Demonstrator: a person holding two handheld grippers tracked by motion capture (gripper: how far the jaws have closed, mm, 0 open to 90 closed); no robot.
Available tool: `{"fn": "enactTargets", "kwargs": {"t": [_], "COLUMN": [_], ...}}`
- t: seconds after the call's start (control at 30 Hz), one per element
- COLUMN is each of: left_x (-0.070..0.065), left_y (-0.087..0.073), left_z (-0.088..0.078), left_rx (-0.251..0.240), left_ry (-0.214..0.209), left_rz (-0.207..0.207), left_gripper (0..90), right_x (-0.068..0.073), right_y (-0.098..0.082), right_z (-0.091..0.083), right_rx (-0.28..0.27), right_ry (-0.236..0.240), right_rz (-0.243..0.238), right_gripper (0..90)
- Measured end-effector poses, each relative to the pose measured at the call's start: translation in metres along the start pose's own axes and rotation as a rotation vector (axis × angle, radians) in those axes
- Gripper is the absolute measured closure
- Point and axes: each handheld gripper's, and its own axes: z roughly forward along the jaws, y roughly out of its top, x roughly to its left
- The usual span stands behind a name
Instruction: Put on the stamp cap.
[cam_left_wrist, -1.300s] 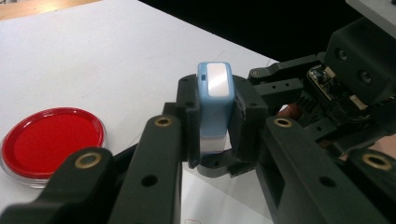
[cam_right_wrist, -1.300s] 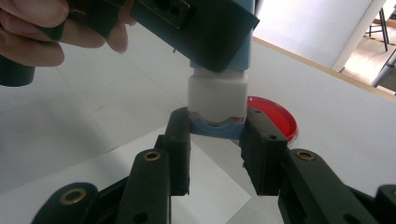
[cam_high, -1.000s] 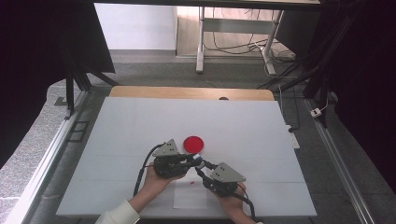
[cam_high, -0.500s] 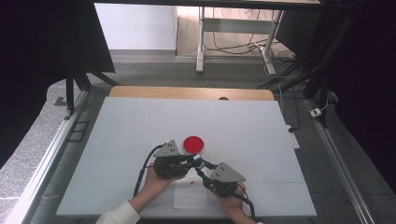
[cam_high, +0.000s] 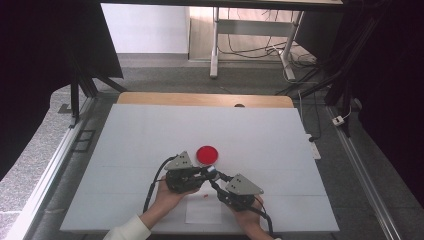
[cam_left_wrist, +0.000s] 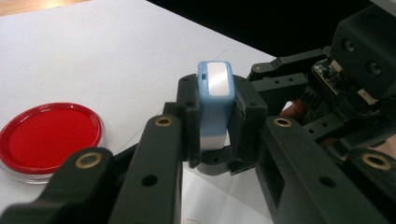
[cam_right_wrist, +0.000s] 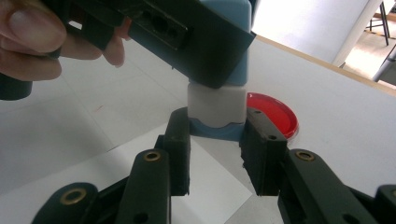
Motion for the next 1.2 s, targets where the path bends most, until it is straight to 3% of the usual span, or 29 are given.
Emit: {"fn": "enactTargets", "kwargs": {"t": [0.47, 1.2], "left_x": [0.0018, 0.0022], "left_y": [0.0004, 0.001], "left_z": [-0.0015, -0.0003], "left_rx": [-0.002, 0.018], "left_ry": [0.003, 0.018], "left_rz": [-0.023, -0.011], "left_gripper": [75.4, 75.3], "right_x": [-0.0014, -0.0038], "right_y": [-0.0003, -0.0031], "right_z": [0.0019, 0.0066], "right_rx": [0.02, 0.039], "right_ry": [0.01, 0.042], "right_rz": [-0.006, -0.006], "right_gripper": [64.2, 59.3]}}
